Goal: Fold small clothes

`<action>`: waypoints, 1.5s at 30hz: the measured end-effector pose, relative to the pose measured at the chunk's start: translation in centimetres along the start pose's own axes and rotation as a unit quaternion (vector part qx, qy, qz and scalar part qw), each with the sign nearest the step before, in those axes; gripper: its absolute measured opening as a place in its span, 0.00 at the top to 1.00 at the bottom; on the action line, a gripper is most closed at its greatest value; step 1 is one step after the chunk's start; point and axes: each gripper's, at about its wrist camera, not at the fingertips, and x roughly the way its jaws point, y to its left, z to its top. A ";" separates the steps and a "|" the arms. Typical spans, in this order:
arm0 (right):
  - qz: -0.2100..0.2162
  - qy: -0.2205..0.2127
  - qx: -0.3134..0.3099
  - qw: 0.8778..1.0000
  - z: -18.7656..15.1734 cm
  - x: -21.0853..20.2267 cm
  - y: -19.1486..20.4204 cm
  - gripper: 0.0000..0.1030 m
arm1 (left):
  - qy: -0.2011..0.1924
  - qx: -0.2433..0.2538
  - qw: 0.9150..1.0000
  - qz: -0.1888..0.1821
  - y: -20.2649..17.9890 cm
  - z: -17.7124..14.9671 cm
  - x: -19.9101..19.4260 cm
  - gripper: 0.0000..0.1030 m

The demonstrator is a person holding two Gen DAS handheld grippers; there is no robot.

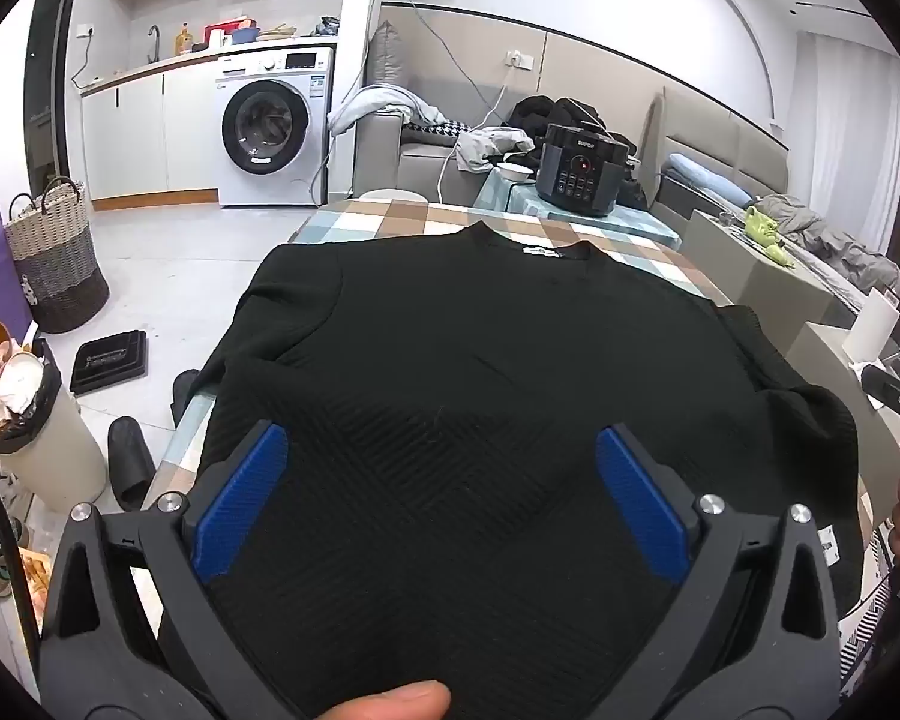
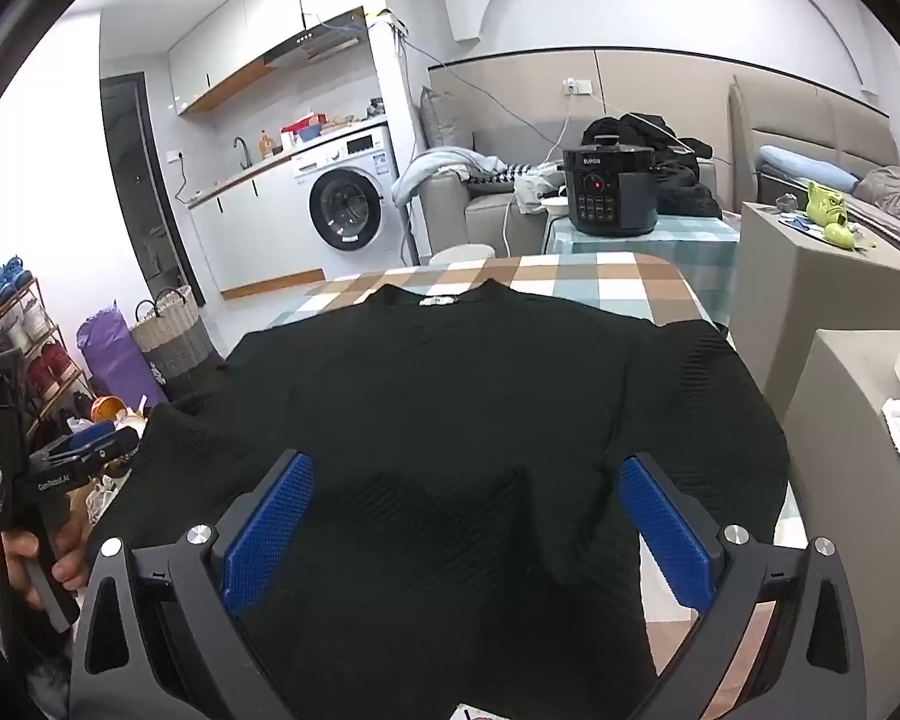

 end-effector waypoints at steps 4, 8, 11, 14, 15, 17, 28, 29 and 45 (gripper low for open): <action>-0.005 0.004 -0.004 1.000 0.2 -0.1 1.0 0.00 | 0.002 -0.003 1.000 -0.008 0.1 -0.1 -0.1 0.01; 0.004 -0.002 0.000 1.000 0.2 0.0 0.3 0.00 | 0.005 -0.003 1.000 -0.006 0.6 -0.4 0.0 0.01; 0.006 -0.006 0.002 1.000 0.1 -0.3 0.1 0.00 | 0.012 -0.005 1.000 0.002 0.0 -0.2 0.4 0.01; 0.009 -0.009 0.002 1.000 -0.3 -0.3 -0.2 0.00 | 0.010 -0.004 1.000 0.003 0.0 -0.2 0.7 0.01; 0.009 -0.008 0.002 1.000 -0.3 -0.3 -0.2 0.00 | 0.009 -0.004 1.000 0.003 0.1 -0.2 0.8 0.01; 0.010 -0.007 0.001 1.000 -0.3 -0.3 -0.1 0.00 | 0.007 0.003 1.000 0.005 0.0 -0.1 0.1 0.01; 0.010 -0.005 -0.003 1.000 -0.4 0.2 0.4 0.00 | 0.002 0.008 1.000 0.011 0.0 0.2 -0.5 0.01; 0.008 -0.004 -0.002 1.000 -0.5 0.2 0.3 0.00 | 0.002 0.007 1.000 0.011 0.0 0.1 -0.4 0.01; 0.007 0.000 0.002 1.000 -0.6 0.1 -0.2 0.00 | 0.009 0.013 1.000 0.012 -0.4 -0.3 0.1 0.01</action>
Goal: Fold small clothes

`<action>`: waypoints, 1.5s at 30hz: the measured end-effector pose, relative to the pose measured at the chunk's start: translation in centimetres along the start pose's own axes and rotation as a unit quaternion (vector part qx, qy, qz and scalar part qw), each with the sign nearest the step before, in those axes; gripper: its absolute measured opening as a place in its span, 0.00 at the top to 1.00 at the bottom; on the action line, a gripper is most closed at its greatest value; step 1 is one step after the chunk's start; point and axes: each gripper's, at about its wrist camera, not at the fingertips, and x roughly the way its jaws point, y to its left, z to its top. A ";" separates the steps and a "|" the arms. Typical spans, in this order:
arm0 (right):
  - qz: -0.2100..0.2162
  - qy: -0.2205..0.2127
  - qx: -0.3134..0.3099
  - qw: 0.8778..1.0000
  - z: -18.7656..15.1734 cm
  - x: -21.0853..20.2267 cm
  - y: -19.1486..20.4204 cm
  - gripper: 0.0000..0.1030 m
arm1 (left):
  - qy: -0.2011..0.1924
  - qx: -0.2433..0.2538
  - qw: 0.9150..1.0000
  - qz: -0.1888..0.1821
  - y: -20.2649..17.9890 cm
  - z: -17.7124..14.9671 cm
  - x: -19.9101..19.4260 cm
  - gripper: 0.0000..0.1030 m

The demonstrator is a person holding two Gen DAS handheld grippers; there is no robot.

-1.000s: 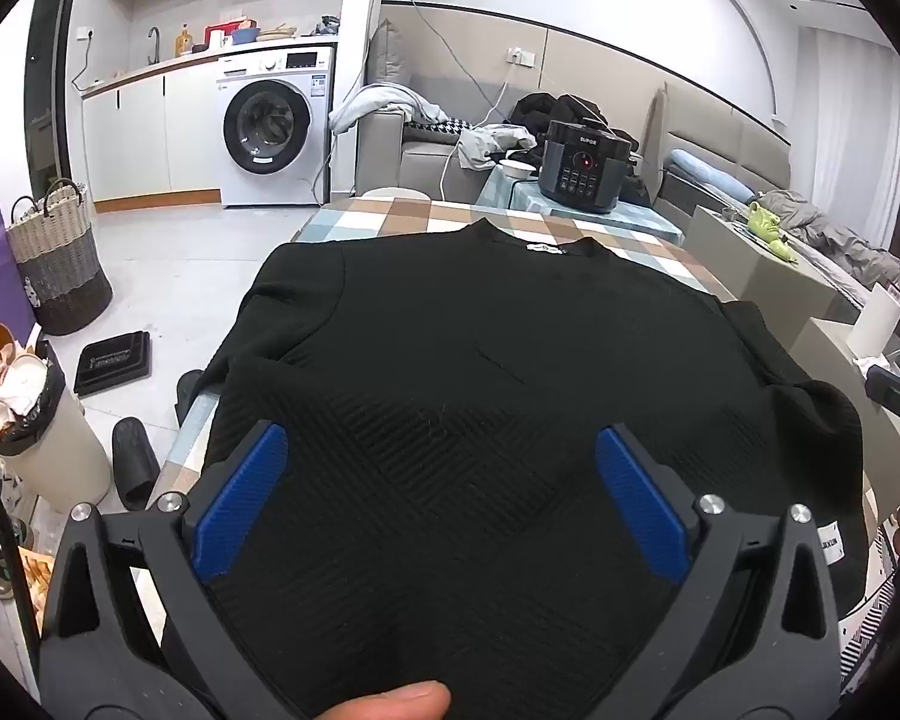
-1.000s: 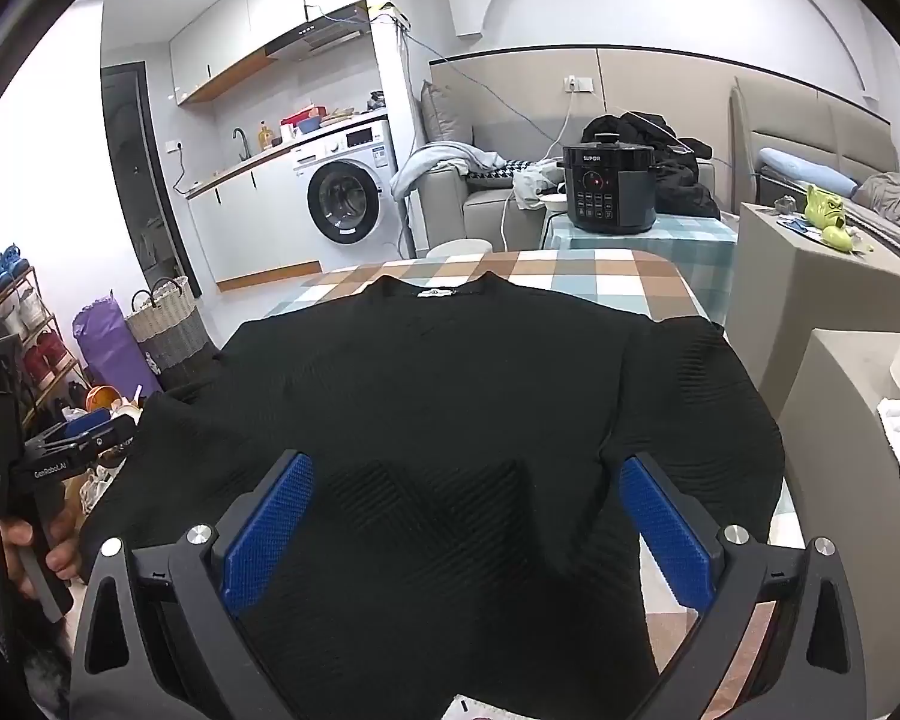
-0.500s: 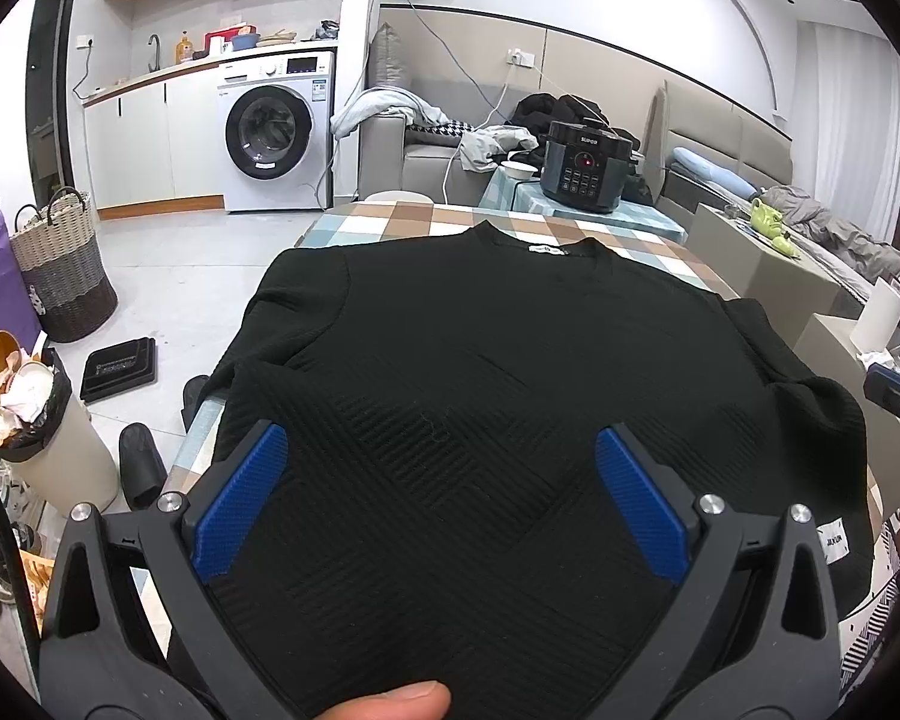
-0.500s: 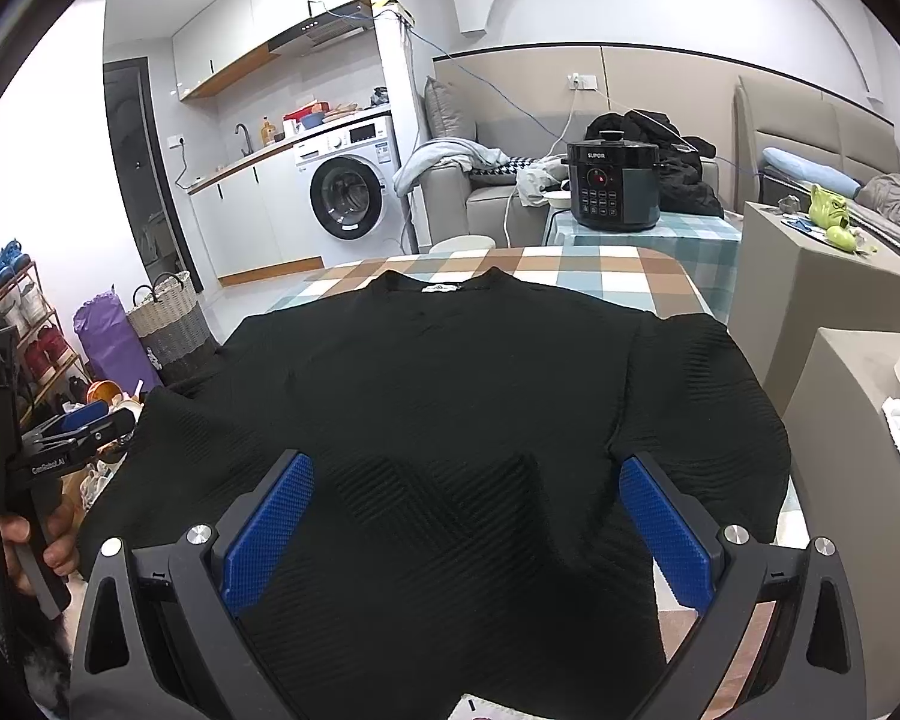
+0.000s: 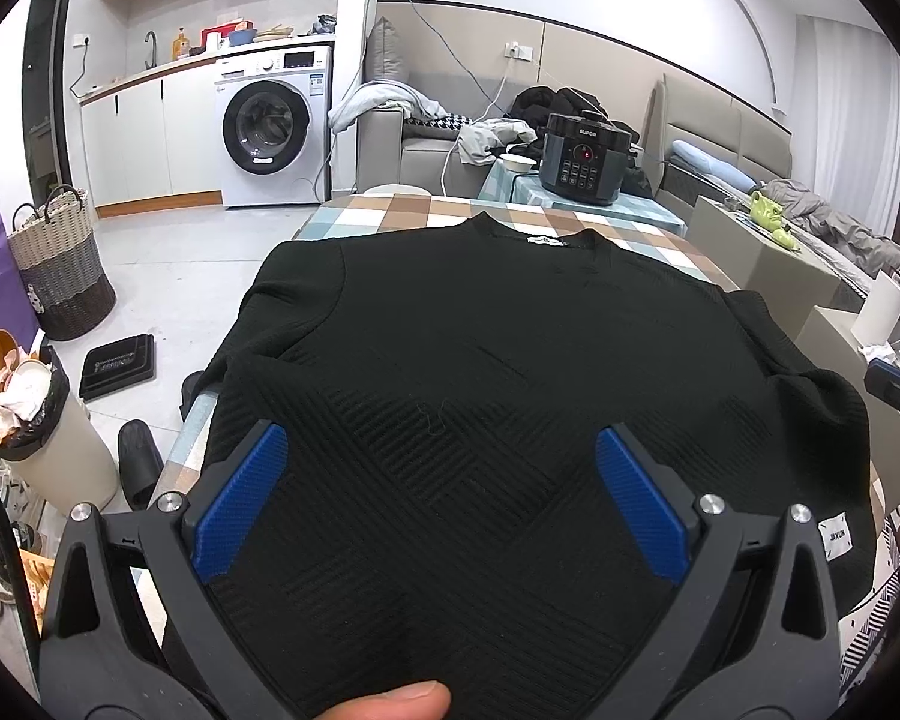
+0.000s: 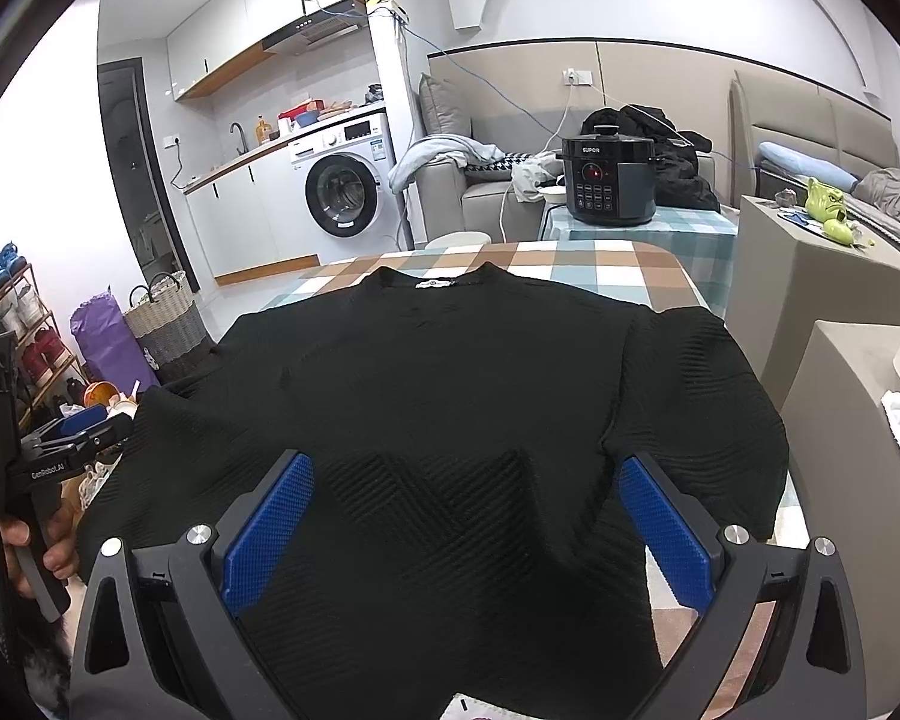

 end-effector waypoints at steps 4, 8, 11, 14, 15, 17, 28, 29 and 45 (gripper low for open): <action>0.000 0.001 0.000 1.000 0.0 0.0 0.0 0.00 | 0.001 0.000 1.000 0.001 -0.1 0.0 0.2 0.01; -0.001 0.002 0.000 1.000 0.0 0.0 0.0 0.00 | 0.001 0.000 1.000 0.001 -0.1 -0.1 0.3 0.01; -0.002 0.003 0.001 1.000 0.0 0.2 0.0 0.00 | 0.001 0.000 1.000 0.001 -0.1 -0.1 0.4 0.01; -0.003 0.003 0.003 1.000 0.0 0.2 -0.2 0.00 | 0.001 0.000 1.000 0.000 -0.1 -0.1 0.4 0.01; -0.003 0.003 0.004 1.000 0.0 0.2 -0.2 0.00 | 0.001 0.000 1.000 0.001 -0.1 -0.1 0.4 0.01; -0.003 0.002 0.004 1.000 0.1 0.2 -0.2 0.00 | 0.001 0.000 1.000 0.001 -0.1 -0.1 0.4 0.01; -0.009 0.011 0.007 1.000 -0.1 0.6 -0.2 0.00 | 0.001 -0.001 1.000 -0.002 -0.2 -0.1 0.7 0.01; -0.009 0.013 0.006 1.000 -0.1 0.6 -0.2 0.00 | 0.002 -0.002 1.000 -0.003 -0.1 -0.2 0.8 0.01; -0.009 0.016 0.007 1.000 -0.3 0.6 -0.3 0.00 | 0.006 -0.002 1.000 -0.010 -0.4 -0.5 1.1 0.01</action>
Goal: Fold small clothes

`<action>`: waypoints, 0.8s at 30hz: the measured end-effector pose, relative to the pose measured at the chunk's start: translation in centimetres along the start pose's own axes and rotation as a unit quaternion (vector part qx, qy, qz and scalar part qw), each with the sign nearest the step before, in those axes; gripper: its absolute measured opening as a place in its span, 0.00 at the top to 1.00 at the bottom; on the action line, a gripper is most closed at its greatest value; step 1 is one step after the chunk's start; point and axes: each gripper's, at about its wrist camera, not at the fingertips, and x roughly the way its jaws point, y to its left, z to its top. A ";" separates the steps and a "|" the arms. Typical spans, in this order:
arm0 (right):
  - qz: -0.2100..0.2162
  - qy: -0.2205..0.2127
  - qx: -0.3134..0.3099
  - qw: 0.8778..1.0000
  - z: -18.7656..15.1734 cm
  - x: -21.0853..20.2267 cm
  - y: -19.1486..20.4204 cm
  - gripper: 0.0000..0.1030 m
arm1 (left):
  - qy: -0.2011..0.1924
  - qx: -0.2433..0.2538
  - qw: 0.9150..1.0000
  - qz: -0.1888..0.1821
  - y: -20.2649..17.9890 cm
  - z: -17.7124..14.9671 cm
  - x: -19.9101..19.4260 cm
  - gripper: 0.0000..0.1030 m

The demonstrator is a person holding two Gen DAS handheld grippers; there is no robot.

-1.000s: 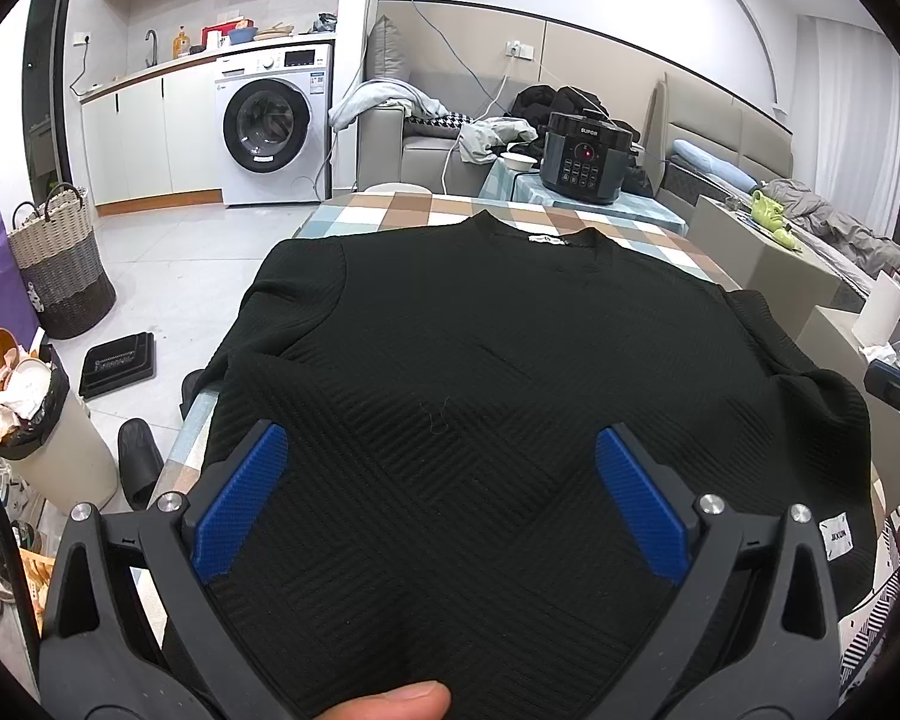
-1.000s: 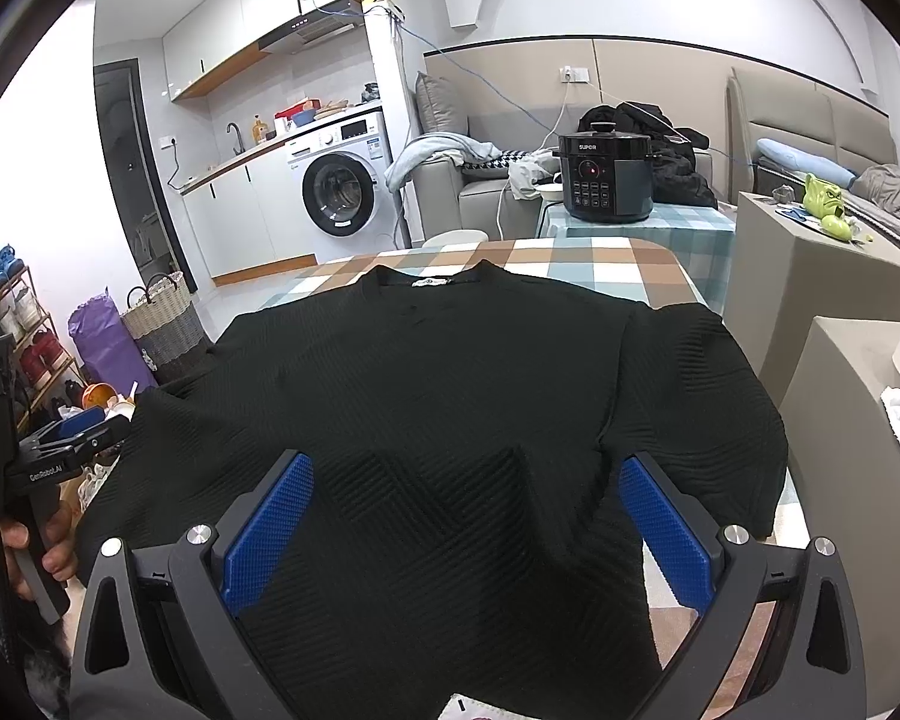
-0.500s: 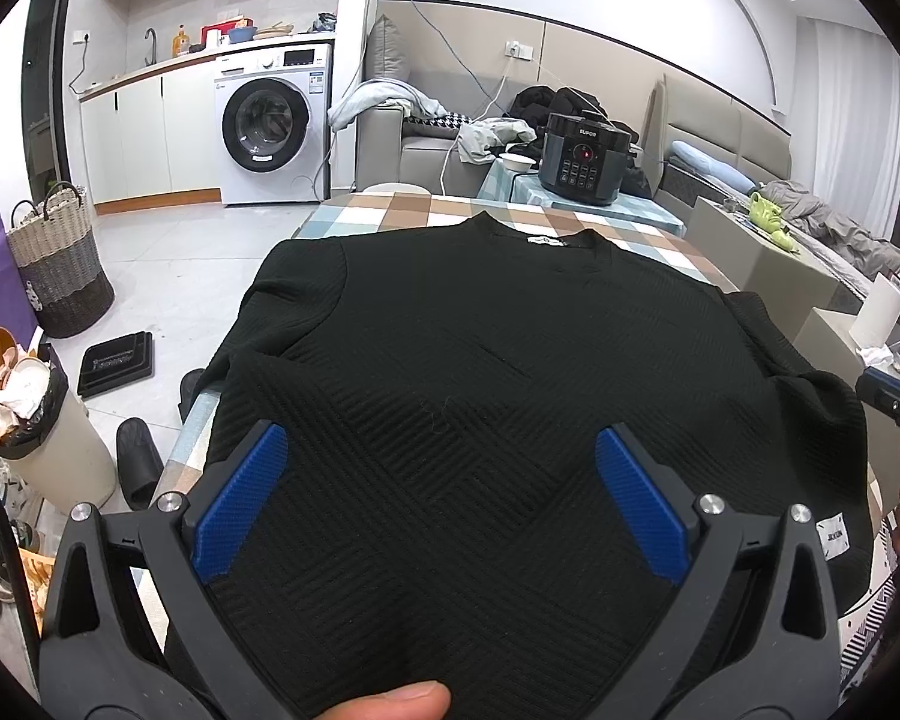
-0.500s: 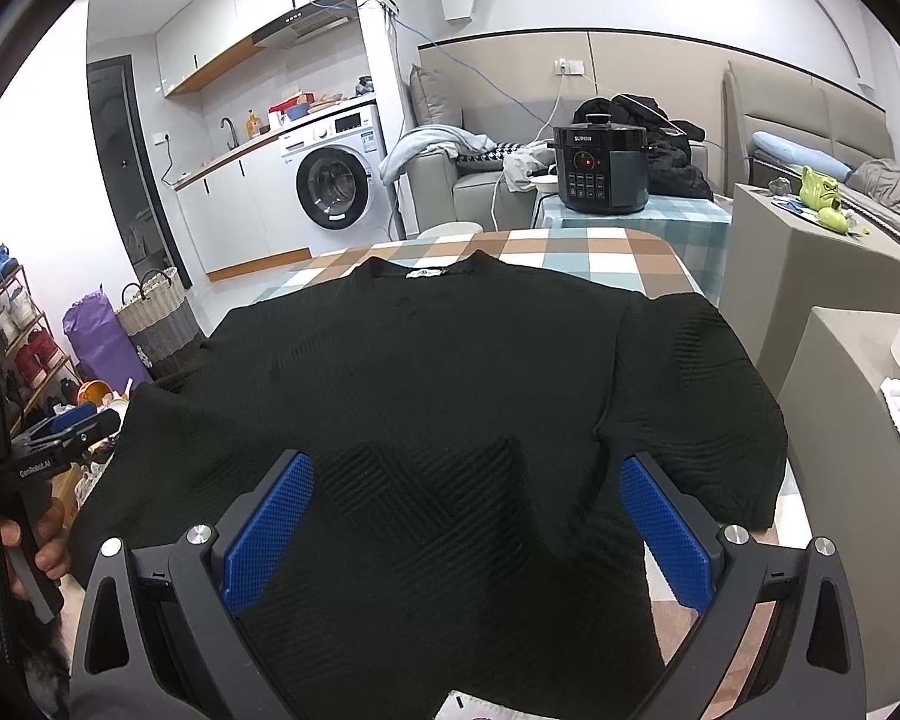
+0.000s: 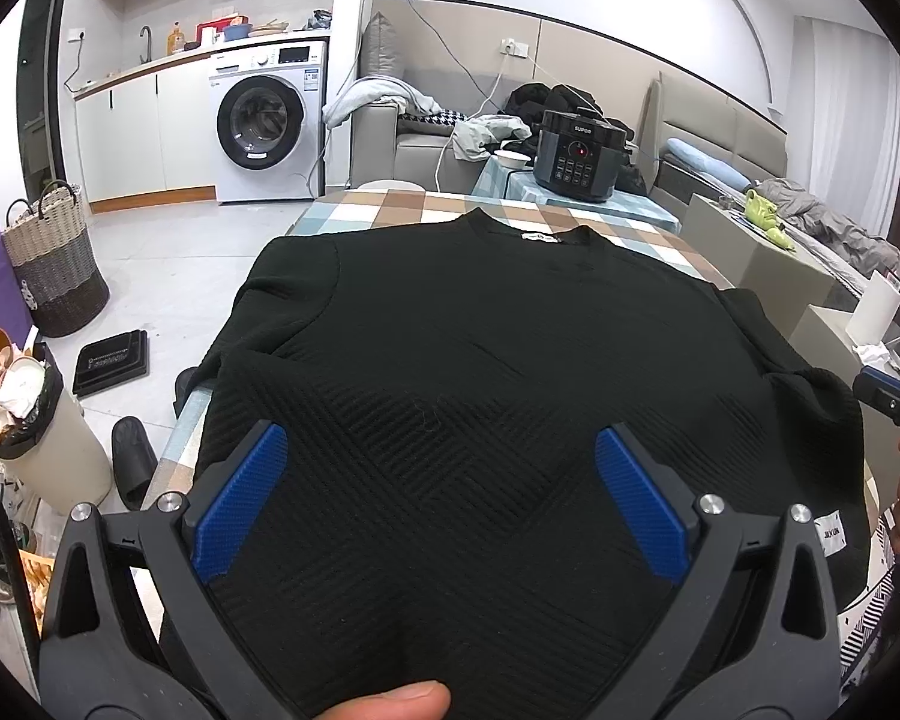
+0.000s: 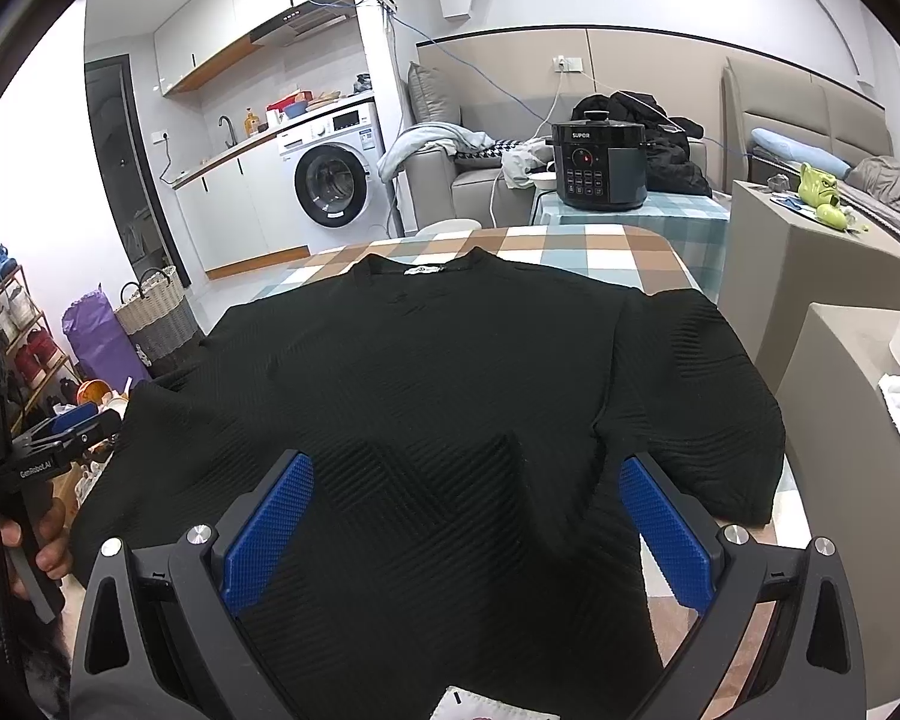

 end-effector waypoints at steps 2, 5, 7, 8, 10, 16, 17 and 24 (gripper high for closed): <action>0.000 0.000 0.000 1.000 0.0 0.0 0.0 0.00 | 0.001 0.000 1.000 0.000 -0.1 0.0 0.0 0.01; -0.001 0.003 0.001 1.000 -0.1 0.0 0.0 0.00 | 0.000 -0.001 1.000 0.000 -0.1 0.0 0.1 0.01; -0.002 0.005 0.002 1.000 -0.1 0.0 0.0 0.00 | 0.000 -0.003 1.000 0.000 -0.2 -0.1 0.1 0.01; -0.002 0.005 0.002 1.000 -0.1 0.0 0.0 0.00 | 0.001 -0.005 1.000 0.000 0.1 0.3 -0.1 0.01; -0.003 0.004 0.005 1.000 0.0 0.0 0.0 0.00 | -0.001 -0.008 1.000 0.001 0.4 0.5 -0.2 0.01; -0.005 0.005 0.021 1.000 0.2 -0.4 -0.5 0.00 | -0.004 -0.014 1.000 -0.001 0.4 1.1 -0.6 0.01; -0.007 0.006 0.023 1.000 0.2 -0.5 -0.6 0.00 | -0.004 -0.013 1.000 -0.002 0.3 1.2 -0.6 0.01; -0.022 0.017 0.038 0.999 0.6 -0.6 -1.2 0.00 | 0.004 -0.008 1.000 -0.005 -0.2 2.1 -0.8 0.01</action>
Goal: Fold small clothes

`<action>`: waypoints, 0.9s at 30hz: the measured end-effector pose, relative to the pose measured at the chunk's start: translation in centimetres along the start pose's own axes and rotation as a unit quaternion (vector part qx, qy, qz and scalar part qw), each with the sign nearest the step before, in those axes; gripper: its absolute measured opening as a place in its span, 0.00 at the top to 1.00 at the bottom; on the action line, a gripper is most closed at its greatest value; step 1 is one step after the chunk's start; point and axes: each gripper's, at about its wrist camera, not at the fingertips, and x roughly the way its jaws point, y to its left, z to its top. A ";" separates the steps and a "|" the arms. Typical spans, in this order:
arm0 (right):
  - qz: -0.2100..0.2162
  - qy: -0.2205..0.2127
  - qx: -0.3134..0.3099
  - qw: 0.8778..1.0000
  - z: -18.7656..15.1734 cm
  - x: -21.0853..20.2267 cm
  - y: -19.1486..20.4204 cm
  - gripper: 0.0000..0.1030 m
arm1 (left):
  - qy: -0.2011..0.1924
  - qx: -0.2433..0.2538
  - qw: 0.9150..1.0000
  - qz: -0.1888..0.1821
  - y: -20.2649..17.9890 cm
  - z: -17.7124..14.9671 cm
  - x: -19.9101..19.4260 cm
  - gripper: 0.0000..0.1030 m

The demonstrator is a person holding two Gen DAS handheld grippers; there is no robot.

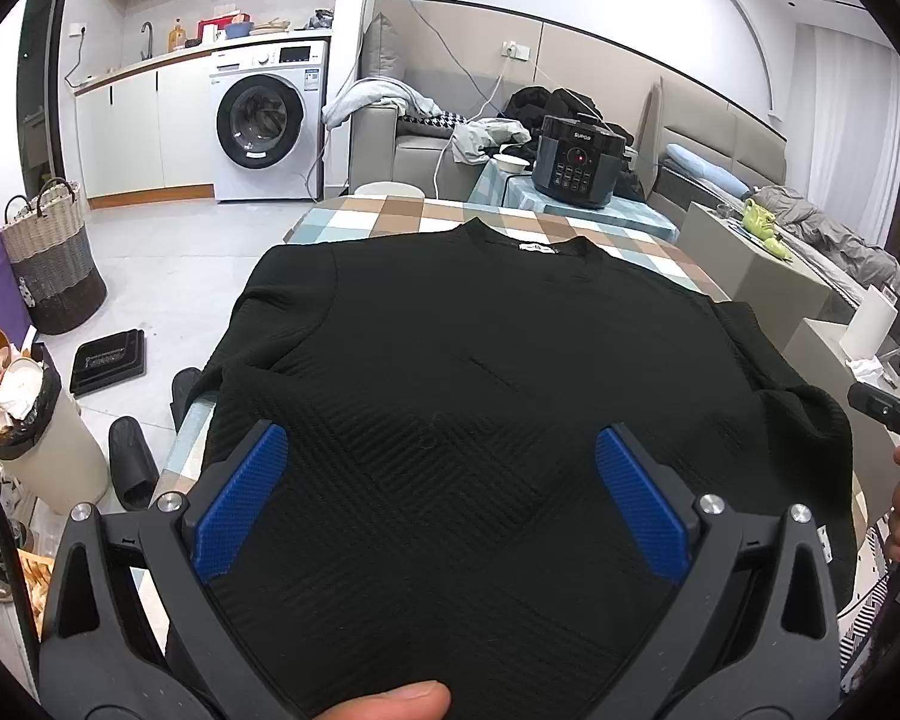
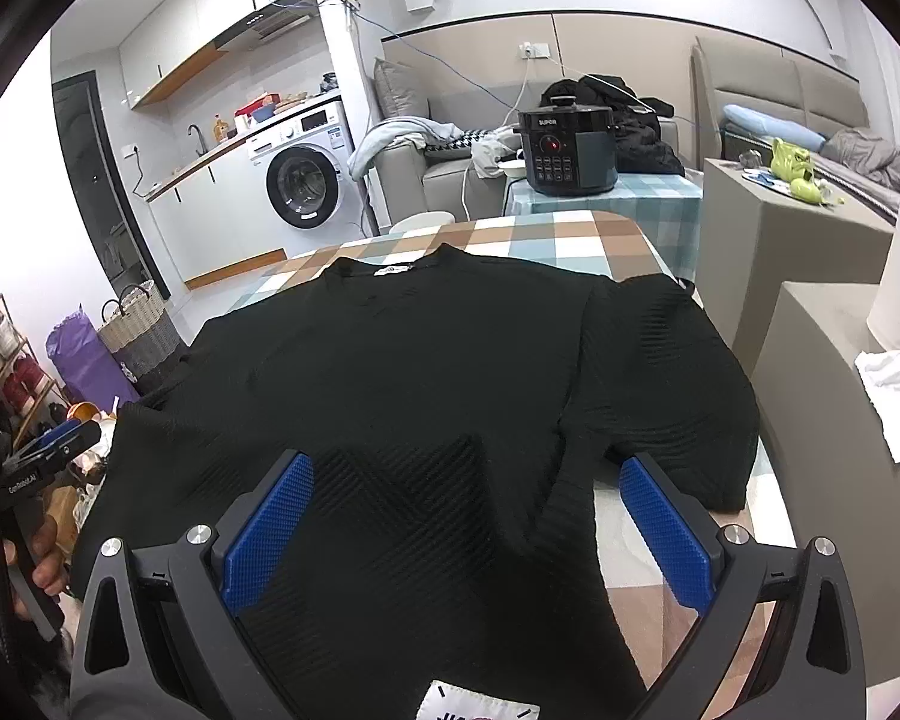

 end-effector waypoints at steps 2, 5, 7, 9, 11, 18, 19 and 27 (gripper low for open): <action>-0.004 0.002 0.005 1.000 0.1 0.0 -0.1 0.00 | 0.003 -0.001 1.000 -0.001 -0.1 0.3 0.0 0.01; -0.012 0.005 0.017 1.000 0.2 -0.1 -0.6 0.00 | 0.007 0.000 1.000 0.000 -0.2 0.5 0.0 0.01; -0.014 0.009 0.032 0.999 0.4 -0.1 -1.3 0.00 | 0.008 0.002 1.000 0.001 -0.2 0.6 0.0 0.01; -0.027 0.018 0.047 0.998 0.5 0.2 -2.1 0.00 | 0.011 0.004 1.000 0.002 -0.3 0.9 0.1 0.01; -0.042 0.024 0.061 0.997 0.7 0.4 -3.1 0.00 | 0.014 0.003 1.000 0.004 -0.4 1.1 0.3 0.01; -0.060 0.019 0.162 0.985 0.3 -0.6 -8.6 0.00 | 0.024 0.001 1.000 0.005 -0.1 1.9 1.4 0.01; -0.060 0.024 0.181 0.981 0.2 -0.6 -9.6 0.00 | 0.026 0.002 1.000 0.005 -0.1 2.0 1.7 0.01; -0.026 0.053 0.272 0.960 -1.6 0.6 -14.6 0.17 | 0.042 0.006 0.999 -0.002 -1.0 2.7 4.0 0.01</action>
